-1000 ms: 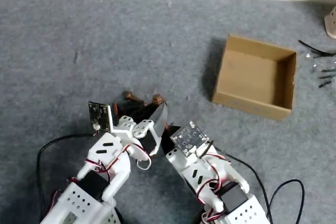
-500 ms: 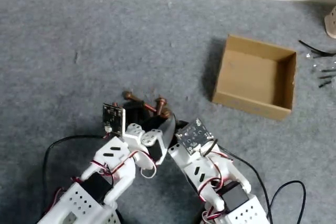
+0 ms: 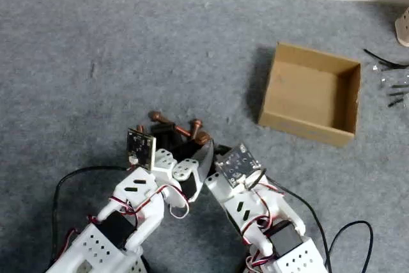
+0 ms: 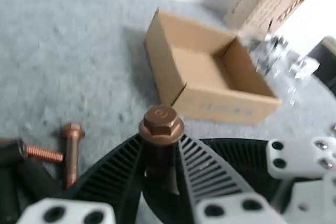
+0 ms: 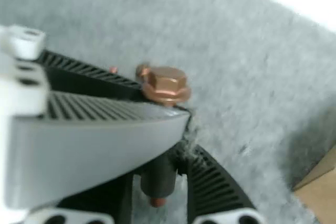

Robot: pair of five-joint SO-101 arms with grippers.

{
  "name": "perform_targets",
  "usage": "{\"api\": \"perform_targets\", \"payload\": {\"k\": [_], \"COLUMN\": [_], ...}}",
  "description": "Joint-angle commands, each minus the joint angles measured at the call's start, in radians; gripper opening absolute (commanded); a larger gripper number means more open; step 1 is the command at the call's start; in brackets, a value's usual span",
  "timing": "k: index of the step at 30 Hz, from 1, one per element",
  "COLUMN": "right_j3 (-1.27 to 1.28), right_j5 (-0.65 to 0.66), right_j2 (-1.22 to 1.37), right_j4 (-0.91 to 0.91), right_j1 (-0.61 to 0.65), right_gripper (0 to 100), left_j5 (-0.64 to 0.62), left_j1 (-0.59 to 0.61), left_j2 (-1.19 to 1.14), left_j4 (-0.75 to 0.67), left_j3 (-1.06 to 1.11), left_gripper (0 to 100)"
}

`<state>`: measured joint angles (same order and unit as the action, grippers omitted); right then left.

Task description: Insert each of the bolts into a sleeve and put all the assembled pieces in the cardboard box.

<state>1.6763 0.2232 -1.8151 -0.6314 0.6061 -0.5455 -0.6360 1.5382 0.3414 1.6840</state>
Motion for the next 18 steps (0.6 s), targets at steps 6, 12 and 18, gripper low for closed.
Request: {"api": "perform_targets", "payload": {"k": [6,12,18], "right_j3": [0.101,0.101,0.101], "right_j5": [0.003,0.003,0.003], "right_j2": [-0.022,-0.022,-0.022], "right_j4": [0.120,0.120,0.099], "right_j1": [-0.054,-0.054,-0.054], "right_gripper": [0.7,0.7,0.7], "left_j5": [0.008,0.006,0.006], "left_j1": [-0.027,-0.021,-0.019], "left_j2": [-0.018,-0.025,-0.018], "left_j4": [0.014,0.021,0.091], "left_j3": [0.021,0.021,0.021], "left_gripper": [6,6,6]}}
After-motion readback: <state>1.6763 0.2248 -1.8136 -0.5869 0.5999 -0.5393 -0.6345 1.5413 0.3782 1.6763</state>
